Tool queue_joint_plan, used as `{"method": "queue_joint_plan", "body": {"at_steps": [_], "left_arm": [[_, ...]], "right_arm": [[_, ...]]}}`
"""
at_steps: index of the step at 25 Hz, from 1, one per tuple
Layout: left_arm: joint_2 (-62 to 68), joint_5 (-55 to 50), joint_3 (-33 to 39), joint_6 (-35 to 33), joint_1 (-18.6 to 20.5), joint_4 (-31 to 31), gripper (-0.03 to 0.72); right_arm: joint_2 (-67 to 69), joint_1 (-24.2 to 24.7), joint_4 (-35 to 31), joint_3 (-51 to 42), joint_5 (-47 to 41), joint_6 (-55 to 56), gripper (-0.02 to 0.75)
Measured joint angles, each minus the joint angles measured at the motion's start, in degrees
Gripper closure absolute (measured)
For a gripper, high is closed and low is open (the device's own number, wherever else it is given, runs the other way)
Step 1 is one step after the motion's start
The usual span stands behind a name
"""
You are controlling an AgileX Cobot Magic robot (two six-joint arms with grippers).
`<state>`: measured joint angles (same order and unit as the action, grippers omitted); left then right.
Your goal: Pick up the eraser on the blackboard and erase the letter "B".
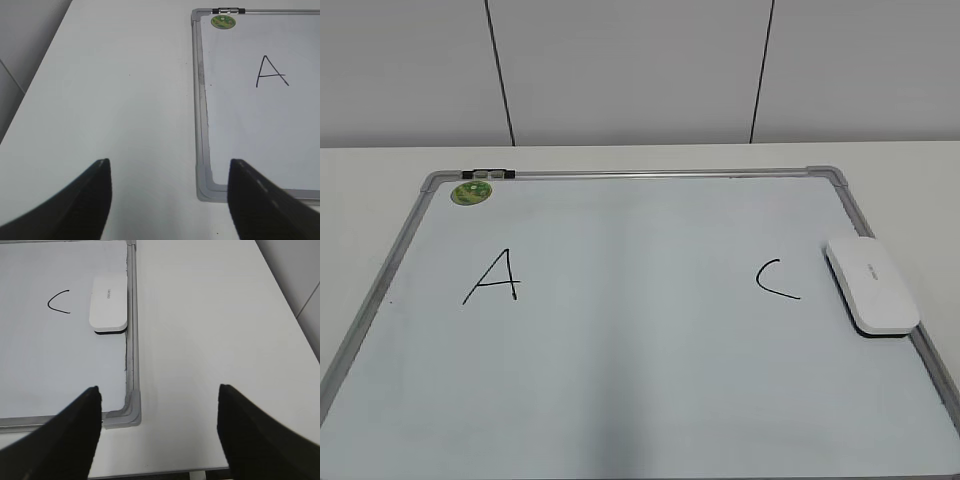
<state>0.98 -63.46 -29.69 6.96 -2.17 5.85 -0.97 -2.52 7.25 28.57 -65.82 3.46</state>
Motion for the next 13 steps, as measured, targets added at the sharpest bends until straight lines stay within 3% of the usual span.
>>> {"method": "queue_joint_plan", "body": {"at_steps": [13], "left_arm": [[0.00,0.00,0.00,0.00,0.00,0.00,0.142]], "right_arm": [[0.00,0.00,0.00,0.00,0.00,0.00,0.202]]}}
